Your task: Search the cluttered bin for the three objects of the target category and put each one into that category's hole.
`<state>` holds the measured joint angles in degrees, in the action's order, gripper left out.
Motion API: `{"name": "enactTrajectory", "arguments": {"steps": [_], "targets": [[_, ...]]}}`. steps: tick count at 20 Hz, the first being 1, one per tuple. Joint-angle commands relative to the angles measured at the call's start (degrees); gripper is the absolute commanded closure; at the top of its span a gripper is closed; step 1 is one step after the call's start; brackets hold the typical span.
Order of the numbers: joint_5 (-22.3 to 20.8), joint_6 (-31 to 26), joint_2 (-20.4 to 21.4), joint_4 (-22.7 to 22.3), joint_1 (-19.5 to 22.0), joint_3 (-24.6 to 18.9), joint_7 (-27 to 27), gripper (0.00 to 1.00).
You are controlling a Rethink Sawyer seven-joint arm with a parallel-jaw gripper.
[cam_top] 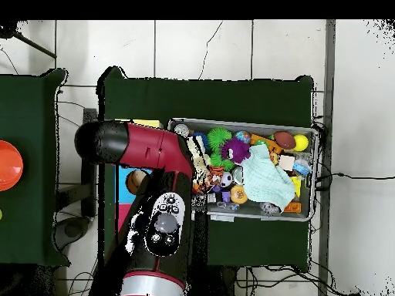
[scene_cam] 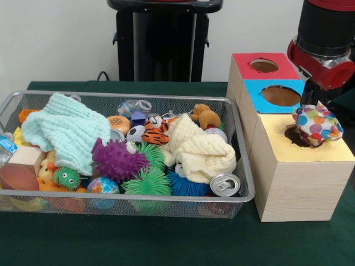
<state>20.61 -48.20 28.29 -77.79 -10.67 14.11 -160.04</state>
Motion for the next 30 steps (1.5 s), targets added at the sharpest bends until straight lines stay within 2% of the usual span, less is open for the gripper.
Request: {"name": "enactTrajectory", "arguments": {"steps": [1,6,22,30], "targets": [[-2.43,5.11,-3.21,-5.03,1.87,-6.06,1.06,1.0],[-3.56,4.93,-5.77,-1.76,0.78,-4.41,-0.86,1.0],[-3.93,9.94,-10.43,0.36,1.57,-4.18,-0.62,1.0],[-4.18,10.16,-12.0,2.15,0.79,-3.22,-1.93,1.0]]}}
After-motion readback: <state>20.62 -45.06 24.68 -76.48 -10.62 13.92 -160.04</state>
